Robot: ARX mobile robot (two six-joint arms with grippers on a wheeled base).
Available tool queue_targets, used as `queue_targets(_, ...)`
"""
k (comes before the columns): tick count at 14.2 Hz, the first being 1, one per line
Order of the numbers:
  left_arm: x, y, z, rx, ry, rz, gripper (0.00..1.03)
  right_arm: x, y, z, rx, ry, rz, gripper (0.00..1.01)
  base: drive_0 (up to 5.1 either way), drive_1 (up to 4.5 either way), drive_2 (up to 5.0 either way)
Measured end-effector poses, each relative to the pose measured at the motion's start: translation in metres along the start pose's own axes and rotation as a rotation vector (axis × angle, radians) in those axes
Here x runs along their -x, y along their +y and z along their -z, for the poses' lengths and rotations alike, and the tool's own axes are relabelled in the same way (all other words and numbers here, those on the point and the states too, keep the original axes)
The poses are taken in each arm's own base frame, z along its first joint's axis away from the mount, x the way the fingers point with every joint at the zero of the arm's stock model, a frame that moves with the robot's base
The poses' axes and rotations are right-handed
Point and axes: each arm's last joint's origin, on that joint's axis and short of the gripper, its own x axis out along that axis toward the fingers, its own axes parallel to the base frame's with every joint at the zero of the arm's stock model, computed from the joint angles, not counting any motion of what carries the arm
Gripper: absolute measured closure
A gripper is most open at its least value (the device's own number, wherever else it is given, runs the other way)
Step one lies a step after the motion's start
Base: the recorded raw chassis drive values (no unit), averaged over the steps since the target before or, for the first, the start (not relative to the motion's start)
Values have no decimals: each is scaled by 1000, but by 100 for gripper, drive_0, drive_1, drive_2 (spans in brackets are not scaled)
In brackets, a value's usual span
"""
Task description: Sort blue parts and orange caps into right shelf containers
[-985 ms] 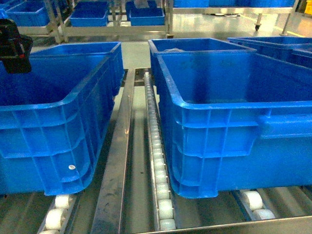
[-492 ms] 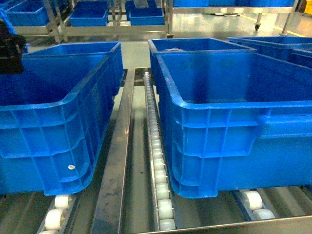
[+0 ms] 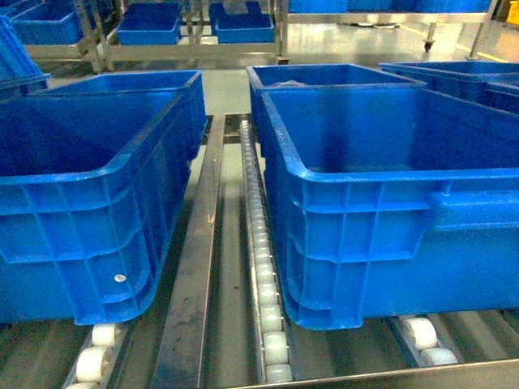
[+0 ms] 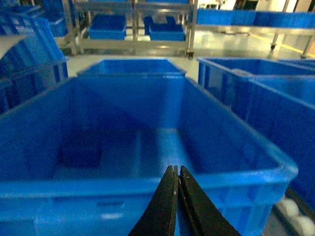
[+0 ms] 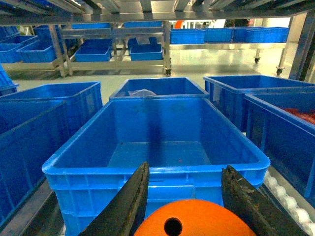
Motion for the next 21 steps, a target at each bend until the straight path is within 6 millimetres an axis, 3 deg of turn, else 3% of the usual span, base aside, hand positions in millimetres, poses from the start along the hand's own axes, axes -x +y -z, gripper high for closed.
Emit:
queue_targets(1, 10, 0, 10, 0, 56, 0, 101, 0, 0, 0, 0, 0, 0, 61, 0, 0, 0)
queue_targets(7, 47, 0, 2, 0, 19, 0, 101, 0, 0, 0, 0, 0, 0, 61, 0, 0, 0)
queue_targets(21, 82, 0, -3, 0, 7, 0, 101, 0, 0, 0, 0, 0, 0, 61, 0, 0, 0)
